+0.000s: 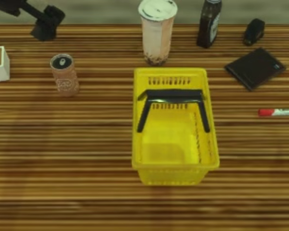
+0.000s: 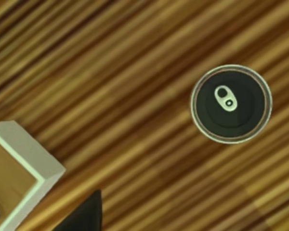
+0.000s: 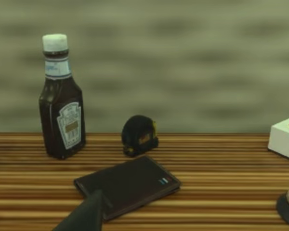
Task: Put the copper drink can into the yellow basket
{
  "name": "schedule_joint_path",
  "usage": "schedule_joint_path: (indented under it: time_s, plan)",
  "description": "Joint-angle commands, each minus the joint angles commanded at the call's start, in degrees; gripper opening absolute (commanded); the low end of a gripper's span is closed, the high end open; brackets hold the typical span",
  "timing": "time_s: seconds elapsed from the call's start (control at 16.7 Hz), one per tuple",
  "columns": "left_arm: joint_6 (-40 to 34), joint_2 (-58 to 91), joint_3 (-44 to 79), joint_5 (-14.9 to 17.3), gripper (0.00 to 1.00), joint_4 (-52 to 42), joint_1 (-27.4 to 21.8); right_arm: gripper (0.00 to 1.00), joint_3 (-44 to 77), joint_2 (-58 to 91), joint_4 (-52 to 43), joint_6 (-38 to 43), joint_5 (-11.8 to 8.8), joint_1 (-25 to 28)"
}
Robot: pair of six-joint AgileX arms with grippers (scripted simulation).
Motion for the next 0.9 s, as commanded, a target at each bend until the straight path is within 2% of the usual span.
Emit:
schedule_joint_path:
  time_s: [0.24,0.42,0.6,0.9]
  plan:
    - [4.44,17.82,17.38,-0.1,1.0,-9.79,-0.51,1.0,0.0,0.0,0.0,0.0,0.0,0.0]
    - [6.7,26.81,26.11,-0.17,1.0,-14.72,-0.79,1.0,0.0,0.0,0.0,0.0,0.0,0.0]
    - [7.77,31.03,30.16,-0.21,1.0,-17.02,-0.93,1.0,0.0,0.0,0.0,0.0,0.0,0.0]
    - [7.75,31.29,30.17,-0.22,1.0,-17.01,-0.57,1.0,0.0,0.0,0.0,0.0,0.0,0.0]
